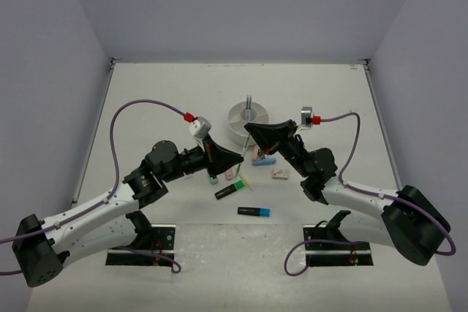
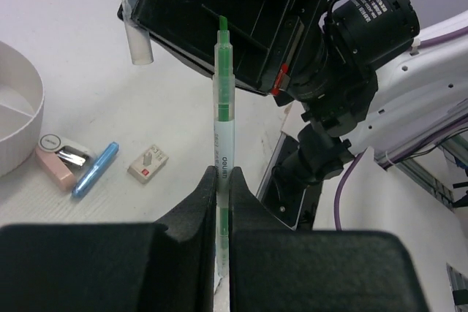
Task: Sort the stationery into containers
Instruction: Close the pen cap on the pen.
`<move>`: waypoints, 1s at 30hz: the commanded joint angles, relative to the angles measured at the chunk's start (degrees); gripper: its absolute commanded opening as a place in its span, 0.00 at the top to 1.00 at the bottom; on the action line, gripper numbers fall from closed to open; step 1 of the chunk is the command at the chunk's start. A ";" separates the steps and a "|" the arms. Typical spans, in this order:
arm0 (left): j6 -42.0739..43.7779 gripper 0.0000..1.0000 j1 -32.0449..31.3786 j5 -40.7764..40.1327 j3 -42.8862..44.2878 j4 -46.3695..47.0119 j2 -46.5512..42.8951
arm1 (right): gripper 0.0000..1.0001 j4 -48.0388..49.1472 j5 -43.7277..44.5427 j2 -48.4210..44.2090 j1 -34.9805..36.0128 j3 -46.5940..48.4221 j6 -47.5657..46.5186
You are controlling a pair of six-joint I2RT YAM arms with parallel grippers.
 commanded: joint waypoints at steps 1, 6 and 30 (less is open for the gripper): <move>1.59 1.00 0.01 2.09 0.67 4.47 1.56 | 1.00 19.31 0.17 -2.72 -0.03 1.79 -0.91; 0.66 1.00 0.01 3.29 0.49 6.73 3.13 | 1.00 16.00 3.31 -6.27 -0.03 1.00 -3.31; 0.48 1.00 0.01 3.32 1.72 7.29 2.55 | 1.00 10.35 1.59 -10.70 -0.03 -2.69 -3.86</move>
